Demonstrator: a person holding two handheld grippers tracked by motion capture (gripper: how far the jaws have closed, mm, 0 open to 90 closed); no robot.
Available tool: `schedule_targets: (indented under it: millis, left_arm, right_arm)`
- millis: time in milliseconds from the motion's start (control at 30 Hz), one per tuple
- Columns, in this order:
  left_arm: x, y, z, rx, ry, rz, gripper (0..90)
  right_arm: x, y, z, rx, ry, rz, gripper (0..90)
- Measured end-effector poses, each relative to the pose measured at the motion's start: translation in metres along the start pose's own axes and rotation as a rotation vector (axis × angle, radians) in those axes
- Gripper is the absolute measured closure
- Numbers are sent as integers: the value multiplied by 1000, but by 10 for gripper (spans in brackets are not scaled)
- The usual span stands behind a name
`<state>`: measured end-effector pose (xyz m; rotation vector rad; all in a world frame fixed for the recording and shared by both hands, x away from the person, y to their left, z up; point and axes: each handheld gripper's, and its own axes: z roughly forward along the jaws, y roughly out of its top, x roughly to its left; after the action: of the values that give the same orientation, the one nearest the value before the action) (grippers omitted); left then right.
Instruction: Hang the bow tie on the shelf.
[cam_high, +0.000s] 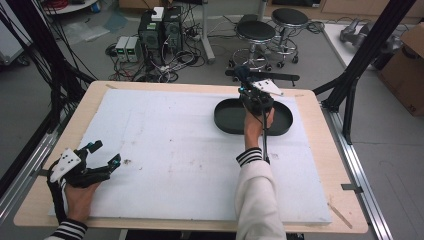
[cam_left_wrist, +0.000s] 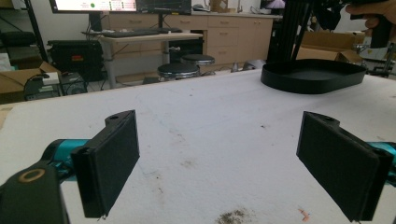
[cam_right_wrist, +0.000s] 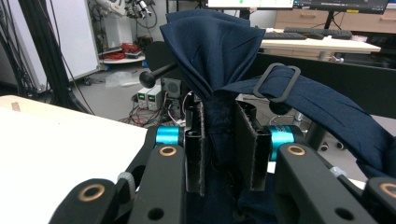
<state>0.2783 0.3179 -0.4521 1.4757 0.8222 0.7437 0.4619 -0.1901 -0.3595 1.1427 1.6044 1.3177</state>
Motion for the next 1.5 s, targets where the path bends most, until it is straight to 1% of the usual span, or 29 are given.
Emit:
schedule_targets:
  millis: [167, 300, 400, 600, 700, 767, 867, 933, 1000, 1067, 1133, 1167, 1200, 1333, 1367, 1400, 1433, 1467, 1500]
  left_arm:
    - [0, 0, 0, 2, 0, 2, 134]
    - [0, 0, 0, 0, 0, 1, 135]
    - [0, 0, 0, 1, 0, 0, 134]
    - [0, 0, 0, 1, 1, 0, 135]
    - [0, 0, 0, 0, 0, -1, 134]
    - [0, 0, 0, 0, -1, -1, 134]
    - [0, 0, 0, -1, -1, -1, 134]
    - [0, 0, 0, 0, -1, -1, 135]
    - [0, 0, 0, 0, -1, -1, 134]
    - [0, 0, 0, 1, -1, 4, 135]
    - [-1, 0, 0, 2, 1, 10, 134]
    - [-1, 0, 0, 1, 2, 8, 134]
    - [-1, 0, 0, -1, 3, 4, 134]
    - [0, 0, 0, 1, 3, 3, 134]
    - [0, 0, 0, 0, 3, 3, 134]
    - [0, 0, 0, -1, 4, 3, 134]
    - [-1, 0, 0, -3, 2, 3, 134]
    - [-1, 0, 0, -4, 2, 3, 134]
    - [-1, 0, 0, -6, 3, 3, 134]
  right_arm:
    - [-3, -3, 3, 4, -6, -3, 745]
    - [-6, -5, 6, 9, -13, 12, 745]
    - [-8, -7, 7, 13, -7, 31, 745]
    - [-9, -10, 9, 39, 4, 36, 744]
    - [-9, -12, 10, 68, 12, 35, 743]
    - [-10, -14, 12, 99, 23, 45, 742]
    - [-11, -17, 14, 119, 34, 47, 742]
    - [-10, -17, 14, 133, 42, 42, 740]
    - [-8, -18, 14, 161, 51, 20, 739]
    - [-7, -18, 14, 175, 55, 7, 733]
    - [-8, -19, 12, 179, 68, 5, 708]
    - [-9, -19, 12, 185, 82, 14, 685]
    - [-9, -19, 11, 190, 86, 15, 669]
    - [-11, -18, 9, 217, 116, -3, 661]
    - [-12, -18, 7, 223, 134, -1, 652]
    - [-13, -18, 7, 227, 145, 5, 618]
    - [-13, -18, 5, 239, 158, 17, 539]
    - [-14, -17, 4, 252, 172, 16, 478]
    - [-14, -17, 1, 265, 180, 16, 442]
